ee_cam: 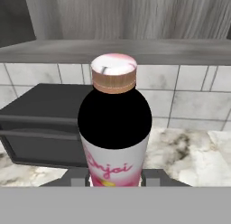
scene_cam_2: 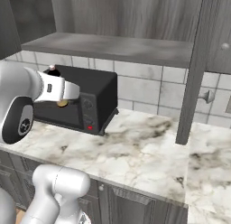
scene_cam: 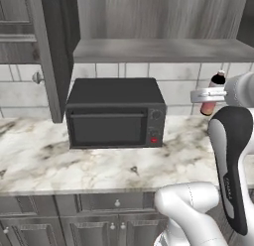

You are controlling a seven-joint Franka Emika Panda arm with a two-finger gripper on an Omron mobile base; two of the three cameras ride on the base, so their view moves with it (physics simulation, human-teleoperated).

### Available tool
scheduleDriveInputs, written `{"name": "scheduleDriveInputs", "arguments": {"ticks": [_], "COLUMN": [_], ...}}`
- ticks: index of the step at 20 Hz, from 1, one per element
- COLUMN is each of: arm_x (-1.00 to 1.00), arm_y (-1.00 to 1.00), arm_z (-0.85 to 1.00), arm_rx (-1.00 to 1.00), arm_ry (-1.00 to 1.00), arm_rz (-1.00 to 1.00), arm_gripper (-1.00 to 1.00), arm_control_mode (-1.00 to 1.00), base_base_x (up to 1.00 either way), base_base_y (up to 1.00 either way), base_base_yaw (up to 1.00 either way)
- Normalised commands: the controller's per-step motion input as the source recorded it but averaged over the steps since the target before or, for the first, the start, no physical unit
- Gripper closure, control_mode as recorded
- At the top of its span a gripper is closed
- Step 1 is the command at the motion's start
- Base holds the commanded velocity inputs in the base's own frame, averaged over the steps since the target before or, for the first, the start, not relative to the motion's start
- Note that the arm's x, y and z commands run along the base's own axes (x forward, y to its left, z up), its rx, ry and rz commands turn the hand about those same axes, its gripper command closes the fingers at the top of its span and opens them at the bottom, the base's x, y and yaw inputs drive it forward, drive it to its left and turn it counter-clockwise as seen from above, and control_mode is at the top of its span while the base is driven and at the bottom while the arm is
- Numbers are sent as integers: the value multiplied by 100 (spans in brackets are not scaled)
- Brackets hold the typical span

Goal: Sort all alcoholic drinks to one cabinet, and non-alcoholic drinks to the other.

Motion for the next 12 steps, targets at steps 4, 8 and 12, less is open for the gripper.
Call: {"name": "scheduleDriveInputs", "arguments": {"ticks": [4, 8, 12], "arm_x": [0, 0, 0], "arm_y": [0, 0, 0], "arm_z": [0, 0, 0], "arm_rx": [0, 0, 0], "arm_ry": [0, 0, 0], "arm_rz": [0, 0, 0], "arm_gripper": [100, 100, 100], "arm_control_mode": [100, 100, 100], "base_base_x": [47, 39, 31], "base_base_y": [-18, -12, -7], "base_base_yaw": [10, 8, 8]}}
